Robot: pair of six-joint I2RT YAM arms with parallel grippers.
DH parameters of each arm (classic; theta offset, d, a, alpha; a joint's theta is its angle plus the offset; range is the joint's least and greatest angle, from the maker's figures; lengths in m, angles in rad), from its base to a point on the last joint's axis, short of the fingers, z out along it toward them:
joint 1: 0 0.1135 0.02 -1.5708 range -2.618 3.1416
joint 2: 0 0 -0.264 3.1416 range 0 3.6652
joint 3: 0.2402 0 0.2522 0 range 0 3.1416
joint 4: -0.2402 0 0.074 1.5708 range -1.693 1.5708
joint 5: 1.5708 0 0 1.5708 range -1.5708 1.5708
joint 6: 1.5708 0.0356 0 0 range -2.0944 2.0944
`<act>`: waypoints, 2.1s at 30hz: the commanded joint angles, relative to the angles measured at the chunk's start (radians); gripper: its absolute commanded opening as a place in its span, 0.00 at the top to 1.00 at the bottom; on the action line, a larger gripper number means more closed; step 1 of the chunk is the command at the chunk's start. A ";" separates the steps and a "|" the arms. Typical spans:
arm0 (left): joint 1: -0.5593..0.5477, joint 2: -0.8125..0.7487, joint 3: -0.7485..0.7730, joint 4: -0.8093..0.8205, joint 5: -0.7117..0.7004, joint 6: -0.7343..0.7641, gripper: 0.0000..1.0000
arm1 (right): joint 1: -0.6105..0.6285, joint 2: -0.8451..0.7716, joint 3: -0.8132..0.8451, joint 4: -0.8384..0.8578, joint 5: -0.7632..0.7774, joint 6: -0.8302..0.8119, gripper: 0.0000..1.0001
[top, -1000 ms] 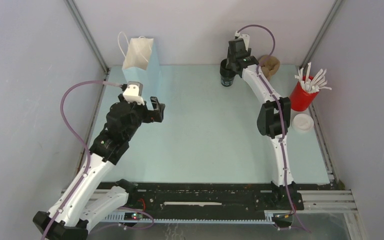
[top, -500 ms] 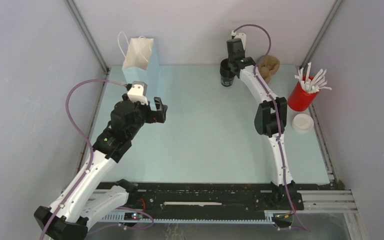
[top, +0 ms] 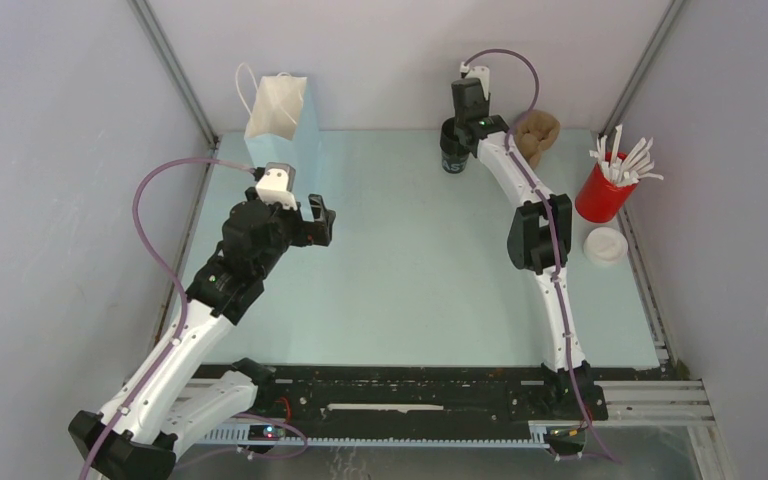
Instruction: Pack the takeout coffee
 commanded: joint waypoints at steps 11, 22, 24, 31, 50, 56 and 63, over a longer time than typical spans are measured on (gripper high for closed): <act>-0.006 0.004 0.023 0.028 0.007 0.019 0.00 | -0.009 0.025 0.049 0.017 0.012 -0.002 0.65; -0.006 0.005 0.021 0.032 0.015 0.019 0.00 | -0.003 0.014 0.052 0.030 0.029 -0.019 0.77; -0.006 0.005 0.019 0.033 0.016 0.017 0.00 | -0.003 0.010 0.052 0.029 0.032 -0.020 0.78; -0.006 0.012 0.020 0.035 0.022 0.017 0.00 | -0.003 0.005 0.051 0.026 0.031 -0.025 0.75; -0.006 0.013 0.018 0.037 0.027 0.017 0.00 | -0.001 -0.001 0.057 0.023 0.044 -0.051 0.72; -0.005 0.015 0.018 0.036 0.029 0.017 0.00 | 0.000 -0.001 0.056 0.023 0.051 -0.062 0.74; -0.005 0.015 0.018 0.037 0.032 0.016 0.00 | 0.004 -0.004 0.059 0.024 0.059 -0.074 0.78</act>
